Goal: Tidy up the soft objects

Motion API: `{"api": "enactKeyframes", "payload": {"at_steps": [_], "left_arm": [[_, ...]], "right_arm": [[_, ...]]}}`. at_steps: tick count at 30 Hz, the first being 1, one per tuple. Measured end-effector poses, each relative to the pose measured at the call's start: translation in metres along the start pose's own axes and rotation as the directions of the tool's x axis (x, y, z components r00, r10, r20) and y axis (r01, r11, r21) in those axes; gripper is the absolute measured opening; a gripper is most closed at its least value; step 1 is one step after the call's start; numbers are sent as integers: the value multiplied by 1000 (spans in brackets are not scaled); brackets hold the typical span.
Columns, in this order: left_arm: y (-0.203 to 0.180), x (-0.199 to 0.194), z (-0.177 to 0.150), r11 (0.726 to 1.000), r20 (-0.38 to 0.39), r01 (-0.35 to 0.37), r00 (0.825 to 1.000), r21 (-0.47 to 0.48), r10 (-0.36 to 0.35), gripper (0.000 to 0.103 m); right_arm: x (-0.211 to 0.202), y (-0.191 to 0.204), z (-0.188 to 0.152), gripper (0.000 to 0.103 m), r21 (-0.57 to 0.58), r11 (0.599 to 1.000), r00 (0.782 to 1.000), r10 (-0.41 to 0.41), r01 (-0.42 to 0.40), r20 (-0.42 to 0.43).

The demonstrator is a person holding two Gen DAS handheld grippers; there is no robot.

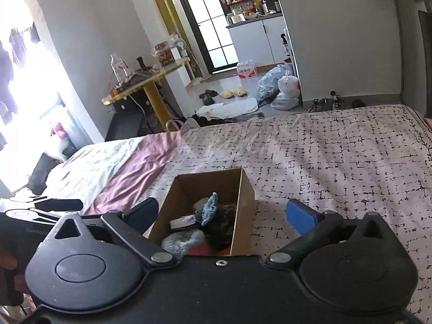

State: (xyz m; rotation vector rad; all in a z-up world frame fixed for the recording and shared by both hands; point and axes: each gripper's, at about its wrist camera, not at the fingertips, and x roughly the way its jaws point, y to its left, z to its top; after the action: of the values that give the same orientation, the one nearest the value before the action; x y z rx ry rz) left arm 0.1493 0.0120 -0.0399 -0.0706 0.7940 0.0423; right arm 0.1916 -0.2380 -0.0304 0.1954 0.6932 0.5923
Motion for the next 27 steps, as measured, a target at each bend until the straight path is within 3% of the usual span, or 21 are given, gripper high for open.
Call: {"api": "enactKeyframes", "payload": {"at_steps": [10,27], "left_arm": [[-8,-44,-10,998,37,-61,997,2,61,103],[-15,-111,-34,997,97,-51,994,-51,56,103]], "right_arm": [[-40,1,-3,103,-34,999,1000,31,-31,4],[-105,-2,-11,103,-35,999,1000,7,-6,12]]}}
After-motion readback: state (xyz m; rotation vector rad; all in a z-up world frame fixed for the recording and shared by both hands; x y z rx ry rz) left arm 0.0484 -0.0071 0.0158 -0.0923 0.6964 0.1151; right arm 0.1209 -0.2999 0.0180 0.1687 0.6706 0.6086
